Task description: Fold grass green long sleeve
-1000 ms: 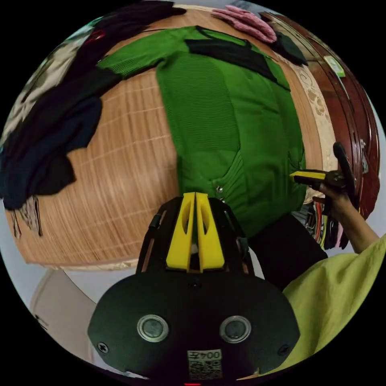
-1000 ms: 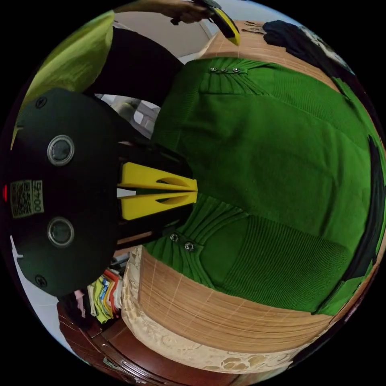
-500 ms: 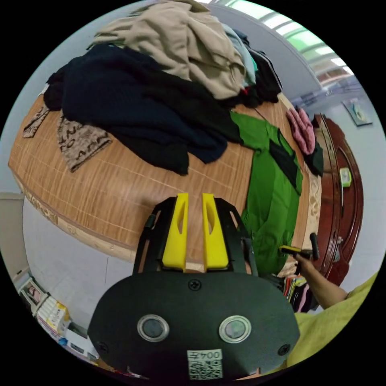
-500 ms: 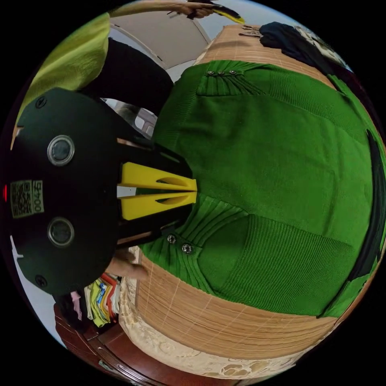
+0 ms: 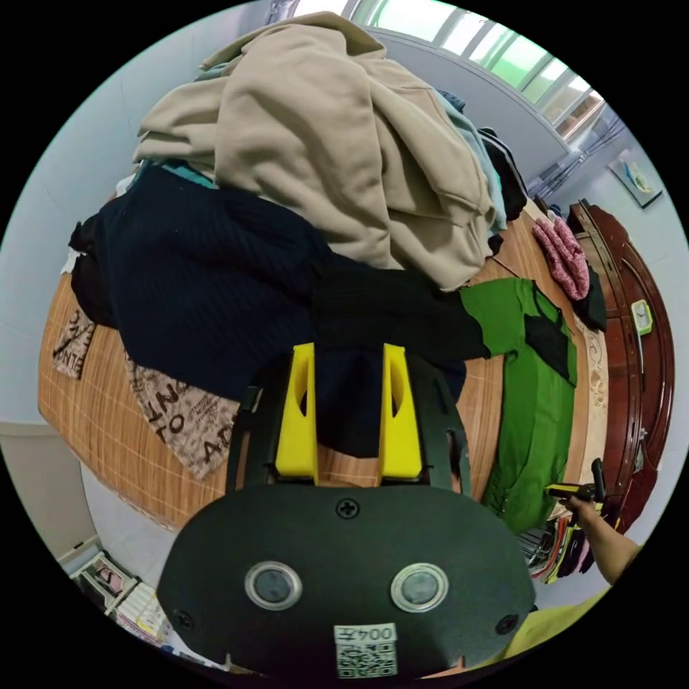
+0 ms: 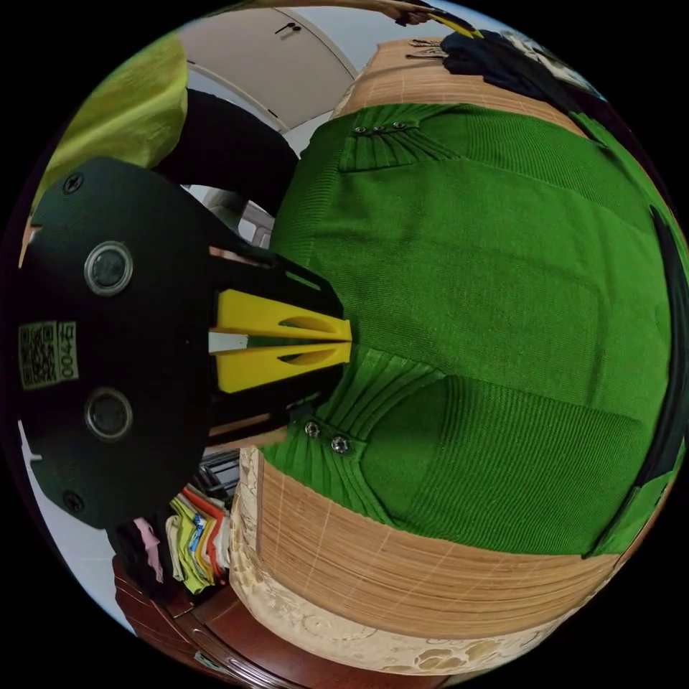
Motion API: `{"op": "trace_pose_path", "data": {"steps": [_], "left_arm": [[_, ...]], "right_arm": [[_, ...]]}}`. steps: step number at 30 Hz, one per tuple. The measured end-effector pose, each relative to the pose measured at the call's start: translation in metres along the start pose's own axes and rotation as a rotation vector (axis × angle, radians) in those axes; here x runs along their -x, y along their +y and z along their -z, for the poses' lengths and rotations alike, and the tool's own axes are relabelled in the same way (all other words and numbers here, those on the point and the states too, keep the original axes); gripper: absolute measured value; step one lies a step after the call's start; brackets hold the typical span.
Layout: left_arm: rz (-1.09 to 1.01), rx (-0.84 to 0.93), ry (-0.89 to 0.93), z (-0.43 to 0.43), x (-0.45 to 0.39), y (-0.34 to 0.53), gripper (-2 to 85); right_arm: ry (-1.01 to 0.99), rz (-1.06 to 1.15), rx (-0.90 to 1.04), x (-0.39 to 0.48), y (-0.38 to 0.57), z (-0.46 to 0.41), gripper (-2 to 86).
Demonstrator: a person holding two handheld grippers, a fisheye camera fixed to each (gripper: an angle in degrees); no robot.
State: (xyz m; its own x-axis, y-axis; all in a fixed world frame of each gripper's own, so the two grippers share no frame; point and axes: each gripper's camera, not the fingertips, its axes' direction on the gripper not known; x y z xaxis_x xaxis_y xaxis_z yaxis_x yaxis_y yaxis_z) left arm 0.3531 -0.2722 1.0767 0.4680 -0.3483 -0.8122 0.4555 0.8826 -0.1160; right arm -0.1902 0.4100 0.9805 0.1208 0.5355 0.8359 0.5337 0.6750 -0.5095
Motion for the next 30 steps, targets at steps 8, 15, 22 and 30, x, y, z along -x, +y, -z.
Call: {"op": "trace_pose_path", "data": {"steps": [8,15,22,30], "left_arm": [[0.021,0.025,-0.007,-0.018,0.023,-0.013,12.5],[-0.100,-0.019,-0.011,0.006,0.021,-0.005,4.2],[-0.200,-0.078,0.051,0.058,0.005,0.005,3.4],[-0.356,-0.198,0.132,0.130,-0.053,0.005,3.0]], "right_arm": [[-0.090,-0.015,0.008,-0.014,-0.004,-0.011,-0.8],[-0.043,0.000,-0.030,-0.006,0.001,-0.016,-0.7],[0.045,0.051,-0.042,0.008,0.005,-0.017,-0.7],[-0.061,0.055,0.000,0.000,0.004,-0.010,-0.8]]}}
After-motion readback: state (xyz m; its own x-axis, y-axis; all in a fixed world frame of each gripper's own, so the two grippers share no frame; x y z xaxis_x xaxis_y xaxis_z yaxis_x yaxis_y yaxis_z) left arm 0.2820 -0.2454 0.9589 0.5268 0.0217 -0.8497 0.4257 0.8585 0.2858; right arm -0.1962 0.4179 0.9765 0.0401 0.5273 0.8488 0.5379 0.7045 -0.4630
